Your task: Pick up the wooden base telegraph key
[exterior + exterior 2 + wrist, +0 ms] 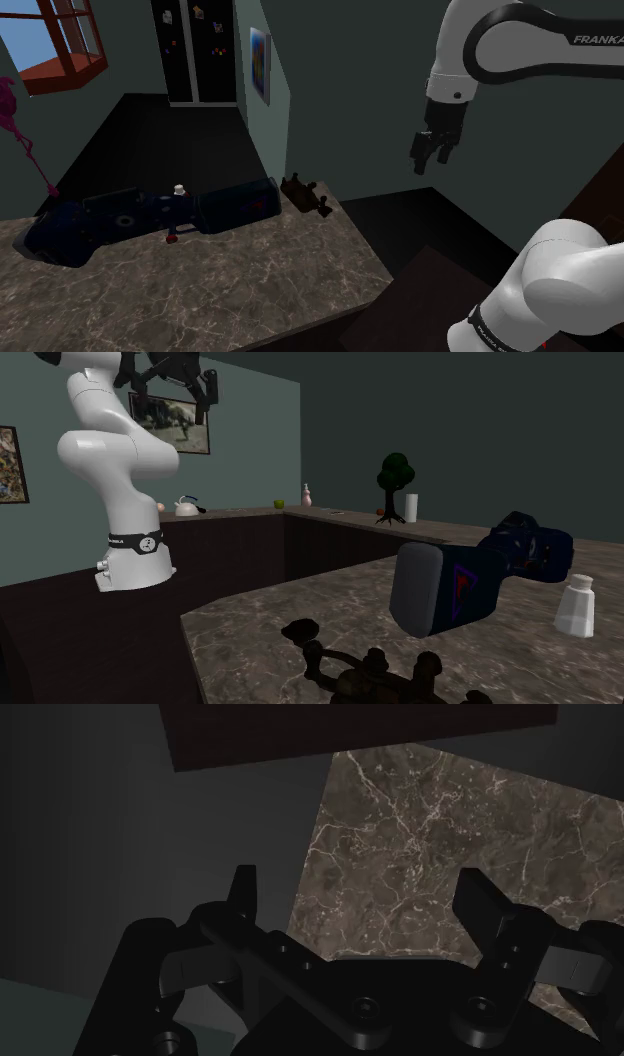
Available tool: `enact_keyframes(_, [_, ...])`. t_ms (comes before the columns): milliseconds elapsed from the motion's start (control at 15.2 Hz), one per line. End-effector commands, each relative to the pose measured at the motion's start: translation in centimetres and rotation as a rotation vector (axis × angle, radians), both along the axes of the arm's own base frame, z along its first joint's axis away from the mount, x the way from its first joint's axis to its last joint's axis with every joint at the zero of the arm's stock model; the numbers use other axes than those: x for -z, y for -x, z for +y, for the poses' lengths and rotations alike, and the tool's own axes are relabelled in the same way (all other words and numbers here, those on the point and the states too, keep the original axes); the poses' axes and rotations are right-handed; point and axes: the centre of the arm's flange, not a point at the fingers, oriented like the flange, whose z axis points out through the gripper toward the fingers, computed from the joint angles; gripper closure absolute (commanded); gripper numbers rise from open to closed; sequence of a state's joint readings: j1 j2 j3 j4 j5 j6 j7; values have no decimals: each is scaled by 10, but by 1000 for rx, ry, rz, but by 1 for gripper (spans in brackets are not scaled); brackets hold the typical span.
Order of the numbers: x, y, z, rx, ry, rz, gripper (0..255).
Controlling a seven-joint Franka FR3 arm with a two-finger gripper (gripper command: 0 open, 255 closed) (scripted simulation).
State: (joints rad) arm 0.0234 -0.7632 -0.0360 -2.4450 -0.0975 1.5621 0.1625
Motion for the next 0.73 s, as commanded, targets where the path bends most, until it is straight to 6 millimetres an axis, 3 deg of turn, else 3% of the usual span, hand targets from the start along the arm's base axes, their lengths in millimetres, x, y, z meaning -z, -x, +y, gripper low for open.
enact_keyframes(0, [0,0,0,0,0,0,0])
enact_keyframes(660, [81,-99,-4,13,-12,-31,0])
